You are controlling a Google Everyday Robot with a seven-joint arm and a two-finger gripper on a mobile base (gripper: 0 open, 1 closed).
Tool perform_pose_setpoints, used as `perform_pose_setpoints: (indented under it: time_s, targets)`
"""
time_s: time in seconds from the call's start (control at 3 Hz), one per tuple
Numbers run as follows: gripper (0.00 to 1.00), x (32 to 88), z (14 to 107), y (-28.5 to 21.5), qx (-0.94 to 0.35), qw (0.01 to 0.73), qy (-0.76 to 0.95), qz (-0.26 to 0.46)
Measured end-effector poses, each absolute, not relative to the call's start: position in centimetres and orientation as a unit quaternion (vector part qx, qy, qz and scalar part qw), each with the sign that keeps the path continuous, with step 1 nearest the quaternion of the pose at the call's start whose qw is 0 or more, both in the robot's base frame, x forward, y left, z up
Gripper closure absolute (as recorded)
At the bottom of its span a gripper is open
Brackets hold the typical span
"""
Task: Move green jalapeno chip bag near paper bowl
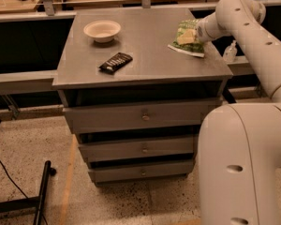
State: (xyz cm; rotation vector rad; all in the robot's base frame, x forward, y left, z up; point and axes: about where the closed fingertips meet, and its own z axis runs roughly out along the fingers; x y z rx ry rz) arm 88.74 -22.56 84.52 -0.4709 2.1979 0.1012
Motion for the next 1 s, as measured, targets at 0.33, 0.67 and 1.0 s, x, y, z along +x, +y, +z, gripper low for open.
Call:
perform_pose_setpoints:
  time_s: [0.33,0.67,1.0]
  targets:
    - [0.77,88.67,84.69,-22.56,-0.188,0.432,0.881,0.041]
    - [0.98,88.67,84.72,-22.56,-0.188,0.432,0.881,0.041]
    - [1.0,88.67,84.92,-22.55,-0.188,0.432,0.881,0.041]
